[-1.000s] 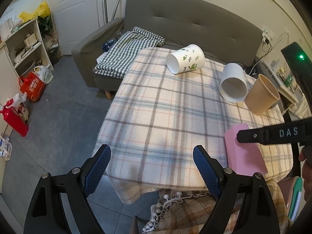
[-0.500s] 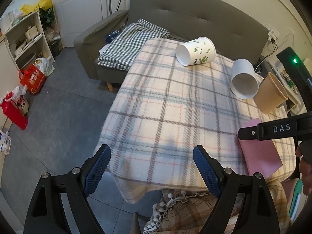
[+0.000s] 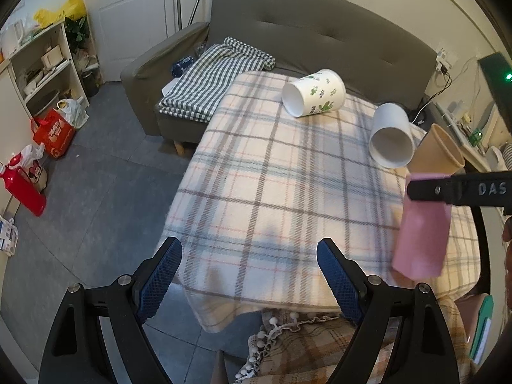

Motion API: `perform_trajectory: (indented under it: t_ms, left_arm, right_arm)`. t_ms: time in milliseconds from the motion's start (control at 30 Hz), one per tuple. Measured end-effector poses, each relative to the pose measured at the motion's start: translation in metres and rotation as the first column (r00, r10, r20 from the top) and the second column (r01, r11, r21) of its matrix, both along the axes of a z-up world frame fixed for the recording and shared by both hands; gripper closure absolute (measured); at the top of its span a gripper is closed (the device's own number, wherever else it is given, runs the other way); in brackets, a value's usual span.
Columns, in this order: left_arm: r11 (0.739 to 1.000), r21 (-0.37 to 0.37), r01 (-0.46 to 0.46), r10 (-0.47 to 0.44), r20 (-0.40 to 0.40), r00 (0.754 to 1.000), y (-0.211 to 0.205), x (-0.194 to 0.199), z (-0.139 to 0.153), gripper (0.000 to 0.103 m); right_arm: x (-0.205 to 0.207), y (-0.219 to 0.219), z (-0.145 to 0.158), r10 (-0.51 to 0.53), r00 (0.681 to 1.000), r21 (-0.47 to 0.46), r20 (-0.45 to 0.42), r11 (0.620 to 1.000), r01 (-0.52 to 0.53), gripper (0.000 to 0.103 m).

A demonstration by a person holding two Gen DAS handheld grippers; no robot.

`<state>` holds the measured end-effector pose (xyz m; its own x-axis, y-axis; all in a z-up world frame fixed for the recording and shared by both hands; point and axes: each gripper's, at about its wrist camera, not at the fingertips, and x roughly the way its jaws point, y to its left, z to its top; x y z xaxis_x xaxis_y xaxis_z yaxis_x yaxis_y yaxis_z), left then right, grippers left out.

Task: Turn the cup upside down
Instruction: 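Lift the pink cup with the right gripper and rotate it upright, then lower the pink cup onto the table and open the right gripper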

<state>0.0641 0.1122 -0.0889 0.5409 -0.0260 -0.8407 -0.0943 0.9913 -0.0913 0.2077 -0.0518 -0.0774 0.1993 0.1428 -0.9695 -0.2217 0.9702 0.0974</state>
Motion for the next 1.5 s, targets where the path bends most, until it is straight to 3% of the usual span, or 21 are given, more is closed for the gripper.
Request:
perform_trajectory:
  t_ms: [233, 333, 433, 1133, 1500]
  left_arm:
    - [1.0, 0.0, -0.002, 0.002, 0.017, 1.0, -0.008, -0.005, 0.009, 0.014]
    - [1.0, -0.006, -0.005, 0.005, 0.012, 1.0, -0.011, -0.005, 0.008, 0.014]
    - [1.0, -0.006, 0.001, -0.001, 0.003, 1.0, -0.016, -0.005, 0.007, 0.014]
    - [0.999, 0.012, 0.03, -0.029, -0.037, 0.999, -0.032, 0.008, -0.006, 0.014]
    - [0.999, 0.023, 0.043, -0.042, -0.048, 0.998, -0.04, 0.014, -0.007, 0.014]
  right_arm:
    - [-0.022, -0.007, 0.035, 0.031, 0.973, 0.018, 0.23, 0.999, -0.036, 0.046]
    - [-0.032, -0.012, 0.038, 0.029, 0.929, 0.013, 0.369, 0.999, -0.036, 0.046]
    - [-0.039, -0.02, 0.038, -0.003, 0.893, 0.048, 0.451, 0.999, -0.021, 0.046]
    - [-0.011, -0.02, 0.016, -0.025, 0.861, 0.099, 0.508, 0.995, -0.03, 0.046]
    - [-0.03, -0.029, -0.005, 0.032, 0.877, 0.081, 0.48, 0.993, -0.081, 0.046]
